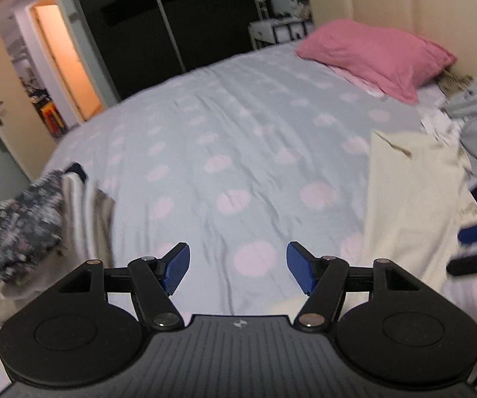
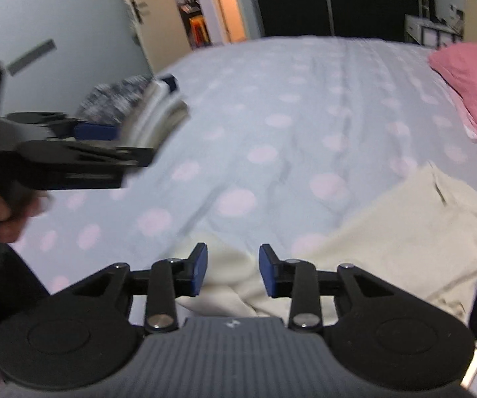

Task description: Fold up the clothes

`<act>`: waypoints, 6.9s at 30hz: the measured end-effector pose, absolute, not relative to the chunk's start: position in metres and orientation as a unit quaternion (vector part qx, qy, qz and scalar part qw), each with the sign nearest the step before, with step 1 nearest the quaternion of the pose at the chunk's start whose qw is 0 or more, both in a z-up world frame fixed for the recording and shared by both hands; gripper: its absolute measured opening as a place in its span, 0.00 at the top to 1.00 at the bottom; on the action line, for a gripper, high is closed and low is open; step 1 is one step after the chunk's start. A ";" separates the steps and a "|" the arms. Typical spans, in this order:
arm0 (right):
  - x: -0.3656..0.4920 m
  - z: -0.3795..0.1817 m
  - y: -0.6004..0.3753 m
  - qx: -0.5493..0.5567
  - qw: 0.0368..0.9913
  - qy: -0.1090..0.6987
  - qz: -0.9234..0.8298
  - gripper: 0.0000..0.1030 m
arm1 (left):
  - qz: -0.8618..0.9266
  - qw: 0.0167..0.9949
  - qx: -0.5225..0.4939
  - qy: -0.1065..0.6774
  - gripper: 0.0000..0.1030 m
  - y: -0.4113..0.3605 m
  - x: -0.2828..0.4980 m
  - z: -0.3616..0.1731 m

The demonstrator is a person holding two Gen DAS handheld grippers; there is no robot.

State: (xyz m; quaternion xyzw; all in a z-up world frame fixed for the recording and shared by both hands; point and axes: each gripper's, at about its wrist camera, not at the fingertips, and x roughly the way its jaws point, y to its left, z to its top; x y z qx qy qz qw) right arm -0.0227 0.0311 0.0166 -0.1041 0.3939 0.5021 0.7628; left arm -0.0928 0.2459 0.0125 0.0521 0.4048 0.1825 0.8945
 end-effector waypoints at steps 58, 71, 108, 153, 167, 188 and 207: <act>0.019 0.025 0.095 -0.130 0.816 0.295 0.479 0.97 | 0.219 0.854 -0.109 0.459 0.87 0.368 -0.205 -0.044; 0.096 -0.048 0.026 -0.207 0.859 0.354 0.305 0.86 | 0.175 0.860 -0.012 0.478 0.58 0.340 -0.192 -0.074; -0.043 -0.180 0.017 -0.574 0.624 0.142 0.511 0.72 | 0.052 0.796 0.366 0.479 0.72 0.174 -0.195 -0.198; -0.025 -0.206 0.030 -0.638 0.629 0.044 0.442 0.91 | 0.145 0.869 0.250 0.401 0.96 0.201 -0.175 -0.141; -0.042 -0.075 0.022 -0.499 0.775 -0.047 0.386 0.95 | 0.227 0.909 0.165 0.308 0.97 0.249 -0.186 -0.015; -0.148 0.179 -0.070 -0.288 0.888 -0.236 0.270 0.95 | 0.226 0.966 0.118 -0.036 0.97 0.200 -0.312 0.225; -0.162 0.152 -0.056 -0.251 0.899 -0.167 0.318 0.94 | 0.209 0.965 0.072 0.140 0.97 0.268 -0.238 0.171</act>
